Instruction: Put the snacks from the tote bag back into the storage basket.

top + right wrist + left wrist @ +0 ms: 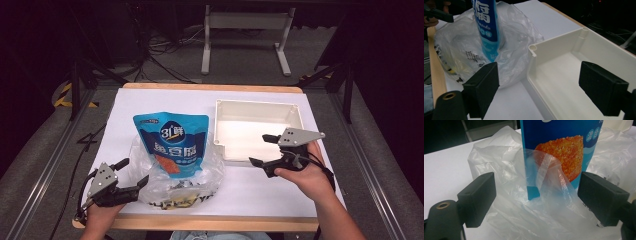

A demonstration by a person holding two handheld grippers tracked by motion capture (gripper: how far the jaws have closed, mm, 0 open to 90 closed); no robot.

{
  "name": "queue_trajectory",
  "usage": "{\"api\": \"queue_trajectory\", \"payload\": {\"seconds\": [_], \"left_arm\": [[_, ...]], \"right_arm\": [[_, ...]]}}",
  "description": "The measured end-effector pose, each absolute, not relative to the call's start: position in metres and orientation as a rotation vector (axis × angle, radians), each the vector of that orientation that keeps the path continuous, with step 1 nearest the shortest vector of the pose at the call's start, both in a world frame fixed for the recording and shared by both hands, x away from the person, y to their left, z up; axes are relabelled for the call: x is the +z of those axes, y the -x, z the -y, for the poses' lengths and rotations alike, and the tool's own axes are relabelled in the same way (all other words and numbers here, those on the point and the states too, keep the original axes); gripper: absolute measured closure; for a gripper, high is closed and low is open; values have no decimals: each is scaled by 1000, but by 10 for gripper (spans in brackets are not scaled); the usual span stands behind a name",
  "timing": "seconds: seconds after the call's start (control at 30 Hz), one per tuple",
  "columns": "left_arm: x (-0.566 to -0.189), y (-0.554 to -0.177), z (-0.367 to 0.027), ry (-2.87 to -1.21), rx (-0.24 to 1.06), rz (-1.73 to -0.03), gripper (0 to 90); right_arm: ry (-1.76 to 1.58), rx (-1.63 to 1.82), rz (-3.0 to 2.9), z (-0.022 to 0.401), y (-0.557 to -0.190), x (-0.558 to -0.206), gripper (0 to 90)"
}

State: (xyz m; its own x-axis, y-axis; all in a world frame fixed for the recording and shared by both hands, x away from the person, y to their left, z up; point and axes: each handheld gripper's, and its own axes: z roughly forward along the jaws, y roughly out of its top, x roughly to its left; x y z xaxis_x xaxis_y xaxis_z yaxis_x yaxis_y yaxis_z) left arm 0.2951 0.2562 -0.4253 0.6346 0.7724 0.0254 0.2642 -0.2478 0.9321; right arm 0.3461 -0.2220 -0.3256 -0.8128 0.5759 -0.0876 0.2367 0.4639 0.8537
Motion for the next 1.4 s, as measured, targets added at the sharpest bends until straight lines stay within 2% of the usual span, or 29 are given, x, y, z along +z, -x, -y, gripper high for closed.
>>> {"api": "queue_trajectory", "payload": {"seconds": [0.63,1.4], "left_arm": [[-425,-295,-257,-1808,598,-828,158],[-425,-296,-258,-1807,591,-826,158]], "right_arm": [[-572,1306,-2427,169,-366,-323,156],[-414,1396,-2488,103,-384,-328,75]]}}
